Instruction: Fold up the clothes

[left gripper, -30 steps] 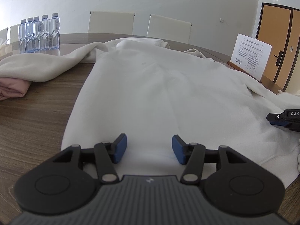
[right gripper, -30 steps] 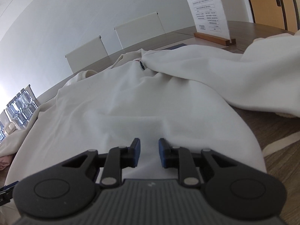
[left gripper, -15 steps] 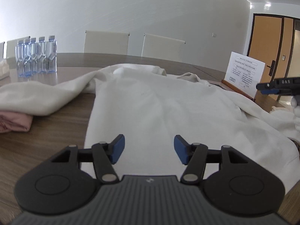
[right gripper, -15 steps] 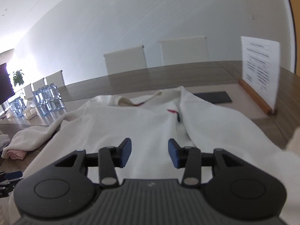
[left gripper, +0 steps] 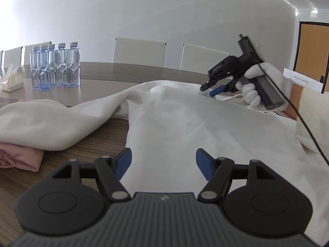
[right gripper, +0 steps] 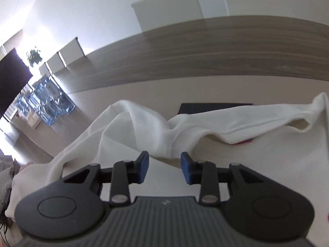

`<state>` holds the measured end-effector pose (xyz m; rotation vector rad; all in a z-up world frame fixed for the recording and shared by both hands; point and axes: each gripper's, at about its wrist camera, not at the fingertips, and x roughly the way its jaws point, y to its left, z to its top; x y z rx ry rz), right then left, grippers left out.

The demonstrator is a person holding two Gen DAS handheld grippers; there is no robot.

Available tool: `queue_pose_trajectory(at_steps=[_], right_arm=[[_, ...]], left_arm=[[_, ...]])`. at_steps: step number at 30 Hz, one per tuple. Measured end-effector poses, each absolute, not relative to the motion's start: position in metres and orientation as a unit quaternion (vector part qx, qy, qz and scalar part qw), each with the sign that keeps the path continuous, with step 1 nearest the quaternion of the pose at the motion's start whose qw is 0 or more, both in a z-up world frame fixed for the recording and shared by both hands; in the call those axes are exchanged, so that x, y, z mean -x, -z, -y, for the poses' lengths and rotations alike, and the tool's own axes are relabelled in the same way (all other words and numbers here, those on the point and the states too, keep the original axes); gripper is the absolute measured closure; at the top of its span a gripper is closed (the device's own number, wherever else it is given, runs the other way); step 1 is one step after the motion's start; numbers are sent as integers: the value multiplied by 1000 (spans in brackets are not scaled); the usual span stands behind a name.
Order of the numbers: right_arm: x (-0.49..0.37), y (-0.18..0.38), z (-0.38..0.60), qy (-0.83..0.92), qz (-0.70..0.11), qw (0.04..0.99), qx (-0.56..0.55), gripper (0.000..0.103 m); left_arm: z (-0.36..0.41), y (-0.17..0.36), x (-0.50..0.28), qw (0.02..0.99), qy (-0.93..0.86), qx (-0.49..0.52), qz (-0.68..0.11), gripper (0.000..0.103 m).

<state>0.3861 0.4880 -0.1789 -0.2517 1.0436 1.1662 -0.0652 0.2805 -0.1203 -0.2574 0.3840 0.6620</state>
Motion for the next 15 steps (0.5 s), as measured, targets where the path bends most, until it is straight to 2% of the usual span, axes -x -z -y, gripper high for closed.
queue_pose_trajectory(at_steps=[1,3,4,7,8,9,10,11,12,15], right_arm=[[-385,186,-506,-512,-484,698,130,72],[-388,192,-538,-478,-485,716,153,76],[-389,191,-549,-460,-461,743,151,80],[-386,176,-558,-405,-306,857,87,78],[-383,171,-555,-395,-262,878,65,71],[-380,166,-552,-383,-218,897,42,42],[-381,162,-551,-385,-218,896,30,20],[-383,160,-550,-397,-243,885,27,18],[-385,157,-548,-409,-269,872,25,20],[-376,145,-534,-428,-292,854,44,21]], left_arm=[[-280,119,69,919,-327,128,-180,29],[-280,116,75,917,-332,139,-170,28],[-280,115,77,917,-332,147,-168,28],[-285,114,80,917,-318,182,-161,28],[-287,115,79,915,-316,188,-164,28],[-289,117,78,913,-318,190,-170,28],[-291,119,76,910,-322,191,-176,28],[-294,122,74,906,-329,194,-184,28],[-295,124,74,903,-332,198,-189,28],[-298,126,74,898,-336,206,-194,28]])
